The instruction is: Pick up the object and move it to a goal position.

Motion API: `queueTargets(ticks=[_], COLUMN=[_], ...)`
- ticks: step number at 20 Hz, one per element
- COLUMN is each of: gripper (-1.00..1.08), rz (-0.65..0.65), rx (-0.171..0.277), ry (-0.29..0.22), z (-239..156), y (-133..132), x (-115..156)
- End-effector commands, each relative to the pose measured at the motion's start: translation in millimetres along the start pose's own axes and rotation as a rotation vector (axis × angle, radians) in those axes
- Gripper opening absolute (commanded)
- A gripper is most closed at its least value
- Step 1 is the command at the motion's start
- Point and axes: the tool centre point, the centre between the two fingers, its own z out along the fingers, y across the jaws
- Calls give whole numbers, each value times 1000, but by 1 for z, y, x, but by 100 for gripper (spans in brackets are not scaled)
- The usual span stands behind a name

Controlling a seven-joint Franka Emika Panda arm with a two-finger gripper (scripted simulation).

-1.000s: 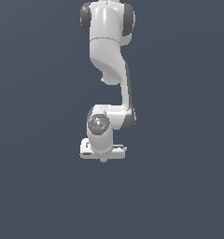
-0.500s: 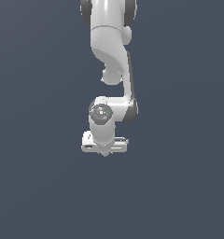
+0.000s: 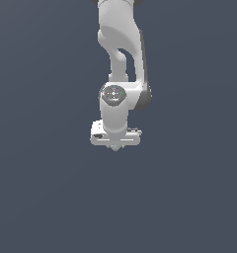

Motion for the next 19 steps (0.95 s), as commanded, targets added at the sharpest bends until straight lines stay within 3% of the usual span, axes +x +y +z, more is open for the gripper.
queueTargets(ticks=[1, 10, 19], gripper=[-100, -100, -100], rz=[0, 0, 0], rx=[0, 0, 0], ry=[1, 1, 1], z=[-15, -56, -70], y=[-5, -20, -25], x=[-13, -47, -58])
